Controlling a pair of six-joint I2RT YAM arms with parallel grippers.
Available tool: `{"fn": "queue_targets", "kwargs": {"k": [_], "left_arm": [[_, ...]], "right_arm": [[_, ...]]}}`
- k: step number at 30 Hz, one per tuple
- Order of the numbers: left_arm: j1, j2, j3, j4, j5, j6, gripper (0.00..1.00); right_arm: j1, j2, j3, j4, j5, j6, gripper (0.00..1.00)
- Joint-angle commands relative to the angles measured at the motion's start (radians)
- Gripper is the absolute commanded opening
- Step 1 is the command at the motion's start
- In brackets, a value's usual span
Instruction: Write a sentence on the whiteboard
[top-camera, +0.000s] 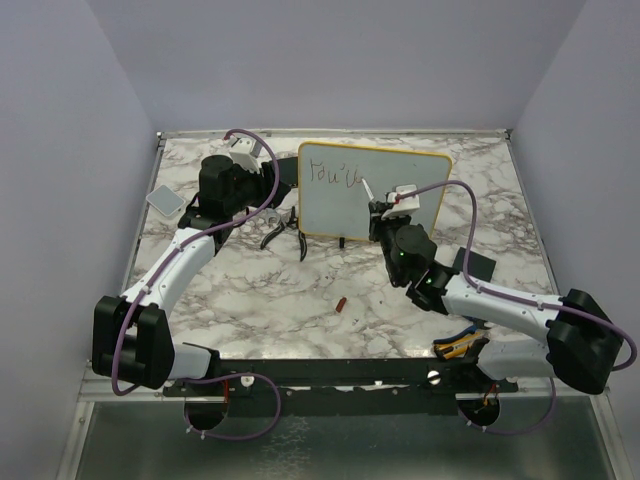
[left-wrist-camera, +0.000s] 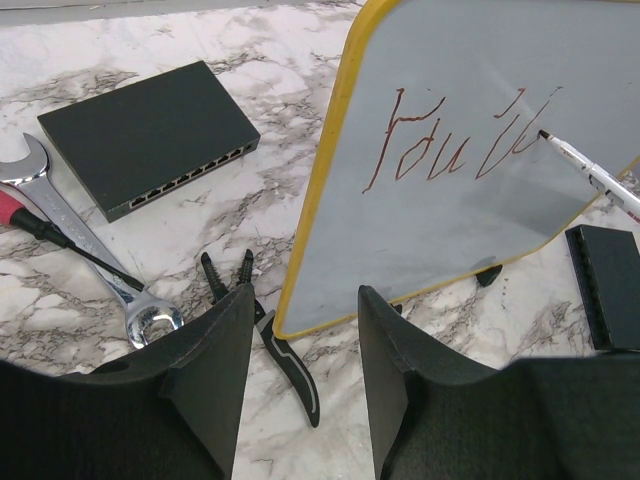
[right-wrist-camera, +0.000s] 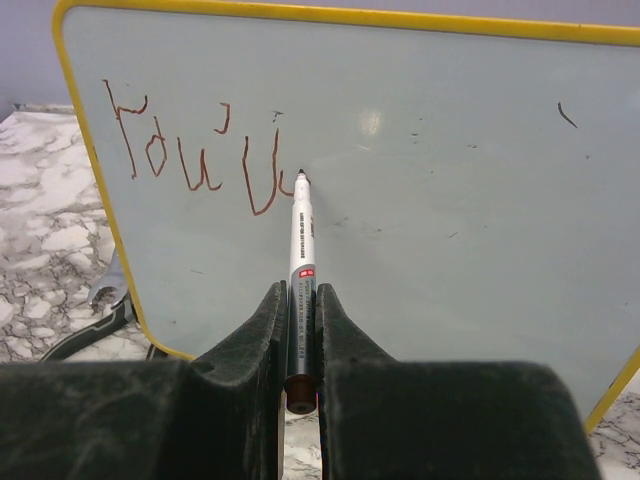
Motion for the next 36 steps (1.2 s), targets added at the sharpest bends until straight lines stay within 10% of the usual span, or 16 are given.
{"fn": "queue_targets", "kwargs": {"k": [1,36], "left_arm": [[0.008,-0.02,-0.009,0.012,-0.009,0.009,0.47],[0.008,-0.023,-0.009,0.014,-0.01,0.01,0.47]], "right_arm": [[-0.001,0.017,0.031,0.032,-0.008,-0.015,0.0],[-0.001,0.043,0.003,-0.059,-0.018,0.043,0.0]]}}
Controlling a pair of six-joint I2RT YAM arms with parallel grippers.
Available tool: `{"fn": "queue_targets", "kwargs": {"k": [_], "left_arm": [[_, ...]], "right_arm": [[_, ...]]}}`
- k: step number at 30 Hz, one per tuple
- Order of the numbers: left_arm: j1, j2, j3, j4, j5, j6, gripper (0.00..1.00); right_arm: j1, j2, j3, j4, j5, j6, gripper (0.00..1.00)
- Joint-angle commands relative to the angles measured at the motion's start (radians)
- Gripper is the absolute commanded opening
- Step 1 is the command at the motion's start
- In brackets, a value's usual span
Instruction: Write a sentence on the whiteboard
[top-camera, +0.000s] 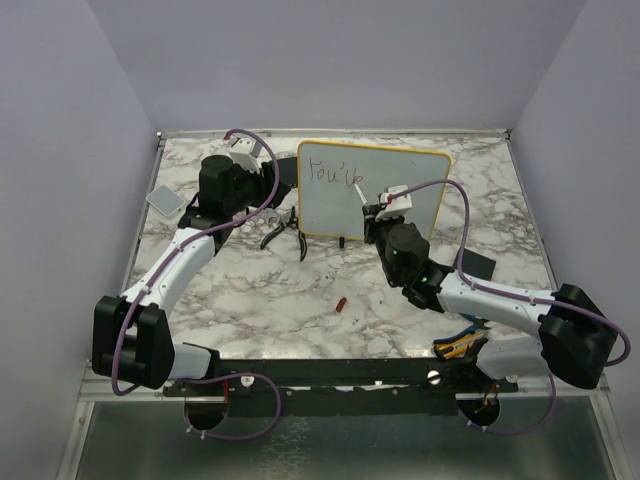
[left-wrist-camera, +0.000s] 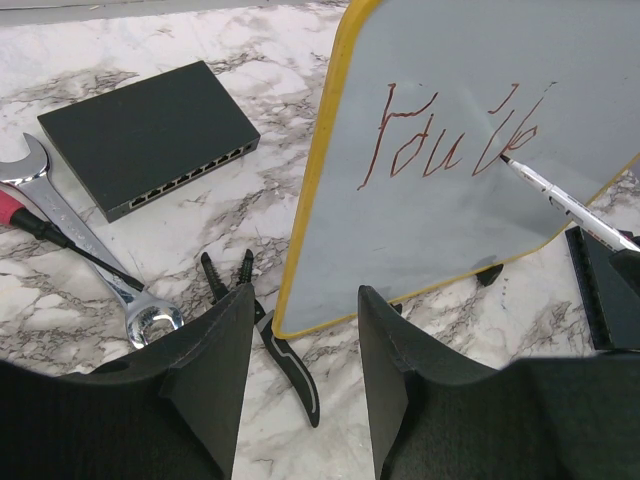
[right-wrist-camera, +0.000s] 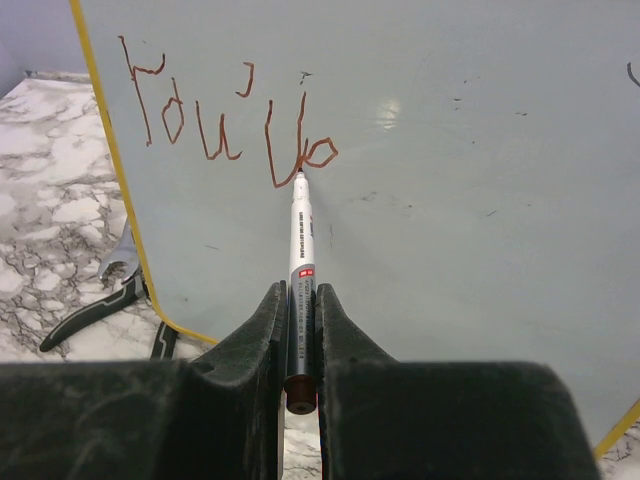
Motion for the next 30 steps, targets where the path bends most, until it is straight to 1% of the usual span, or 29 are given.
{"fn": "queue_targets", "kwargs": {"k": [1,20,30], "left_arm": [[0.008,-0.023,-0.009,0.014,-0.011,0.011,0.47],[0.008,-0.029,-0.012,0.013,-0.016,0.012,0.47],[0.008,-0.027,-0.013,0.014,-0.017,0.012,0.47]], "right_arm": [[-0.001,-0.002,-0.009,-0.038,0.028,0.016,0.0],[-0.001,-0.024,-0.017,-0.063,0.12,0.024,0.0],[-0.001,-0.029,-0.017,-0.059,0.124,0.013,0.0]]}}
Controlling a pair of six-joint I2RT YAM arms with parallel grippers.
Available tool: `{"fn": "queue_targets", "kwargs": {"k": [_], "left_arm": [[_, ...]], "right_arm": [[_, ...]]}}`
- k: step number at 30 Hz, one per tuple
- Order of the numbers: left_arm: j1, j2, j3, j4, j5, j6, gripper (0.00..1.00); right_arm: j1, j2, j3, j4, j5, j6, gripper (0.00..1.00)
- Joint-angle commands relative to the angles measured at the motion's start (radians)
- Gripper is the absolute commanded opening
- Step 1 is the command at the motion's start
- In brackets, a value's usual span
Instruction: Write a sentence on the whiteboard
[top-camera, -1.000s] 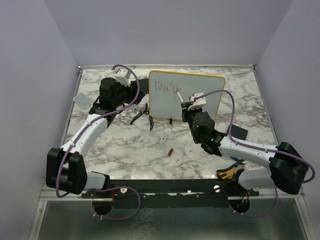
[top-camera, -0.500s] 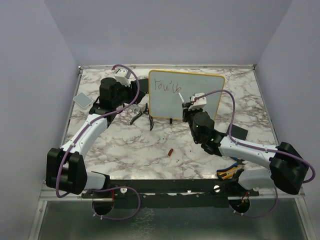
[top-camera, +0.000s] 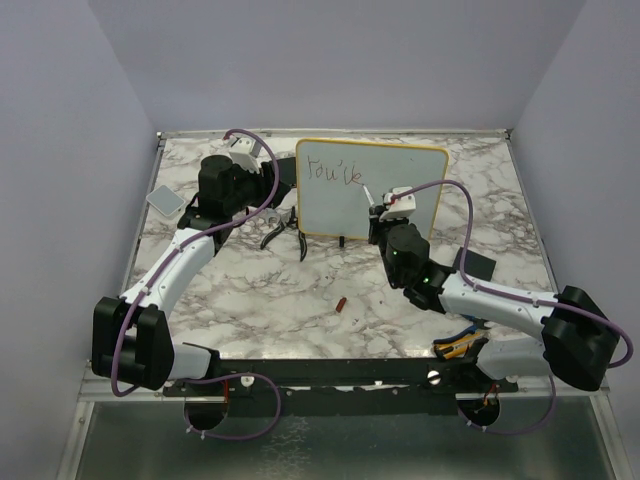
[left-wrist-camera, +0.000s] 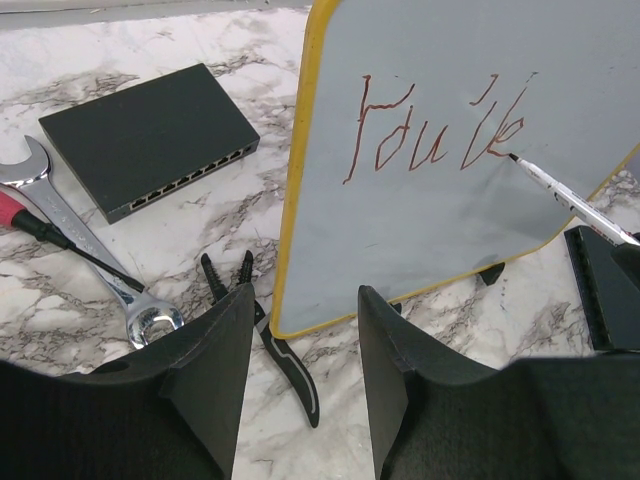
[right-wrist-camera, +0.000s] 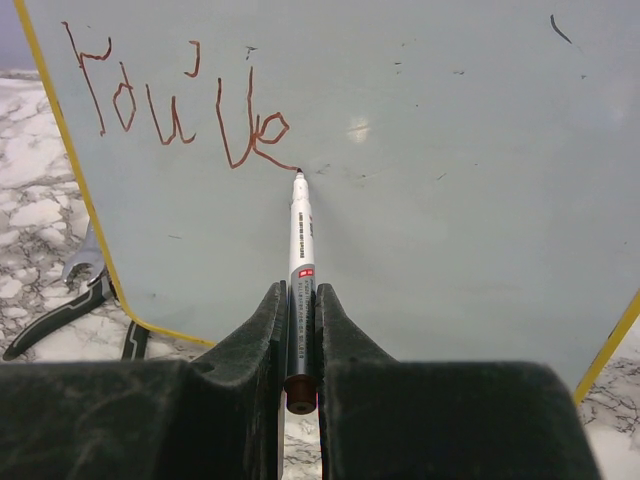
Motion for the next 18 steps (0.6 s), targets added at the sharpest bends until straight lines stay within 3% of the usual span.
{"fn": "queue_targets", "kwargs": {"k": [1,8,18], "left_arm": [[0.007,-0.024,-0.013,0.013,-0.017,0.012,0.47],[0.008,-0.027,-0.018,0.013,-0.023,0.014,0.47],[0.008,-0.036,-0.024,0.013,-0.023,0.015,0.47]], "right_arm": [[-0.001,-0.016,-0.013,-0.009,0.04,-0.011,0.0],[0.0,-0.152,-0.1,0.062,-0.081,-0.045,0.0],[0.001,-0.207,-0.124,0.029,0.02,-0.053,0.01]]}}
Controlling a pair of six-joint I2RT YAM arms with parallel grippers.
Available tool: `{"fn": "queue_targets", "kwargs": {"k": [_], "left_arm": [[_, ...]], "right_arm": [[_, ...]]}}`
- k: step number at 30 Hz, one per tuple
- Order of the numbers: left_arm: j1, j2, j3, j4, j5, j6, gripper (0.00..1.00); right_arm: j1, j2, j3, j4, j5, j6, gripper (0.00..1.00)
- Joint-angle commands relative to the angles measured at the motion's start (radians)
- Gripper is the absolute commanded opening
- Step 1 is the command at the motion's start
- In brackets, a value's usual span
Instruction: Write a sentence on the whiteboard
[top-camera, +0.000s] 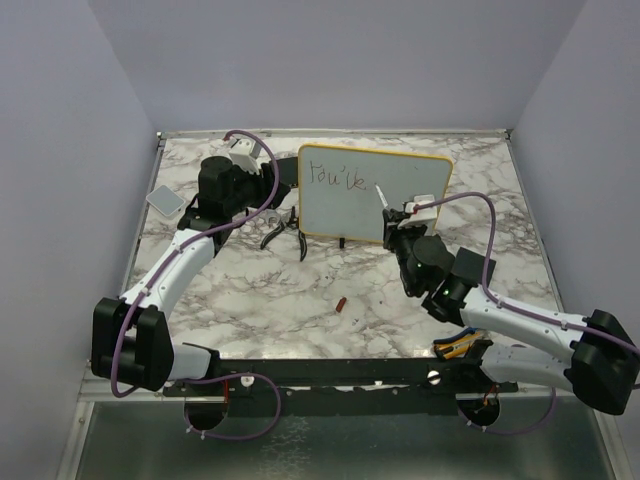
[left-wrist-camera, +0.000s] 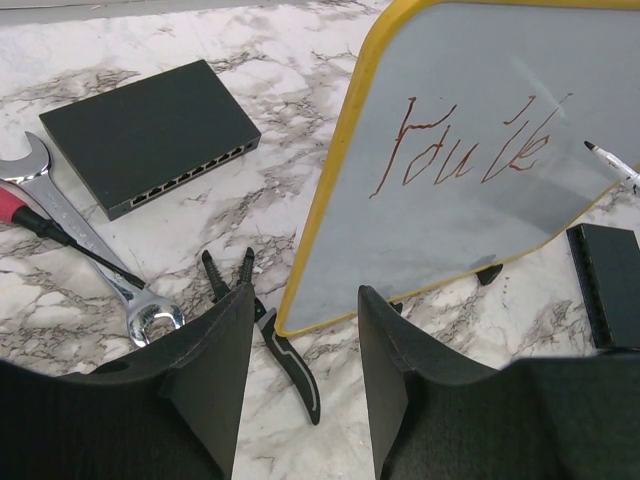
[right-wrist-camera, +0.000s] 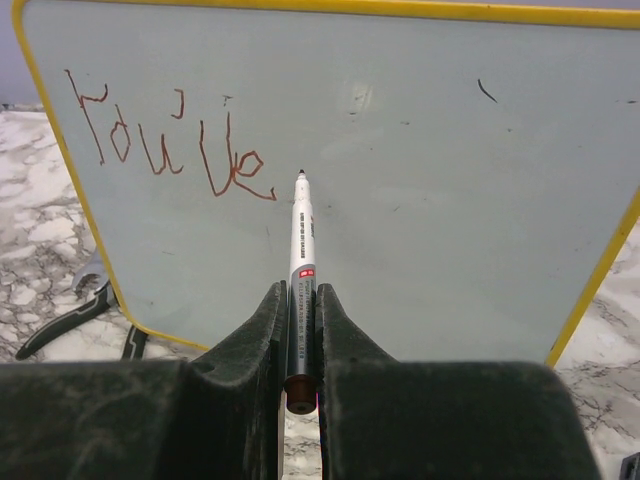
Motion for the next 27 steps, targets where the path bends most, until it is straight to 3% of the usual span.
{"fn": "queue_targets", "kwargs": {"k": [1,27], "left_arm": [[0.007,-0.034,-0.017,0.013,-0.02,0.013,0.47],[0.008,-0.036,-0.017,0.013,-0.017,0.012,0.47]], "right_arm": [[0.0,-0.031,-0.026,0.013,0.048,-0.015,0.01],[-0.051,0.026,-0.005,0.088,0.008,-0.074,0.01]]}}
